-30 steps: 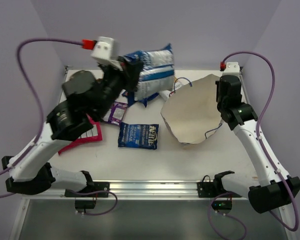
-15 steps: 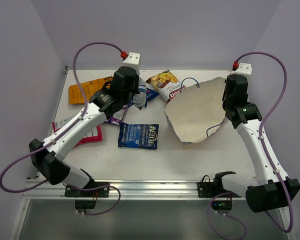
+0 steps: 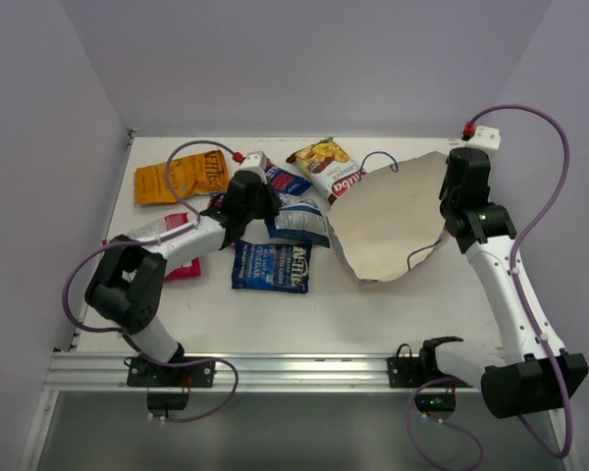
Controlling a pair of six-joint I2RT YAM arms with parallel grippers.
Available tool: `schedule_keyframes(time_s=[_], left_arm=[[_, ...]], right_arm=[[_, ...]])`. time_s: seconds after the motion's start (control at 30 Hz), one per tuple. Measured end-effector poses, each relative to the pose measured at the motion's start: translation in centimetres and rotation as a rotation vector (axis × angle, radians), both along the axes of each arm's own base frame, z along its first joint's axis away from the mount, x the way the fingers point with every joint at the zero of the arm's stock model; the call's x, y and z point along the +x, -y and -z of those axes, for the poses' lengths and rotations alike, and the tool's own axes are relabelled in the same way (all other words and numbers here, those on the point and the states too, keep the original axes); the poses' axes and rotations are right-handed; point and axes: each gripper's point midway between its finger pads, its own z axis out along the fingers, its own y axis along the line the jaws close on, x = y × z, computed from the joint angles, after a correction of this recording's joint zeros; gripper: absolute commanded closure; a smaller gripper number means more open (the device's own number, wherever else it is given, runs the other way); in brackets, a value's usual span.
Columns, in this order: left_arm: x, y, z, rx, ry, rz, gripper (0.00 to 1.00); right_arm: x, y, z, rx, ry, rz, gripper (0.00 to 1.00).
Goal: Take the snacks out of the paper bag
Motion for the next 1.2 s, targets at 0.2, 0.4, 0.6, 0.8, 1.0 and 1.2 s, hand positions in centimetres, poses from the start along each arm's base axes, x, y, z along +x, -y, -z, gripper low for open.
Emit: schedule_keyframes(time_s=[0.2, 0.4, 0.6, 0.8, 1.0, 1.2], left_arm=[[0.0, -3.9, 4.2, -0.035, -0.09, -0.089, 0.63], [0.7, -5.6, 5.1, 0.034, -0.077, -0.147, 0.42], [1.1, -6.5, 8.0, 0.134, -0.151, -0.162, 0.03], [-0.1, -8.2, 5.5, 0.187, -0.165, -0.202, 0.0], [0.3, -8.5, -9.2, 0.088, 0.091, -0.203, 0.0], [-2.9, -11.2, -20.6, 0.043, 0.323, -0.232, 0.0]], right_arm=[[0.0, 0.3, 0.1, 0.018, 0.005, 0.012, 1.0], [0.6, 2.2, 0.0, 0.053, 0.008, 0.061, 1.0], [2.1, 5.8, 0.2, 0.111, 0.008, 0.161, 1.0], [3.6, 8.3, 1.6, 0.176, -0.008, 0.23, 1.0], [3.4, 11.8, 5.4, 0.29, -0.06, 0.352, 0.89], [2.4, 13.9, 6.1, 0.351, -0.06, 0.437, 0.35]])
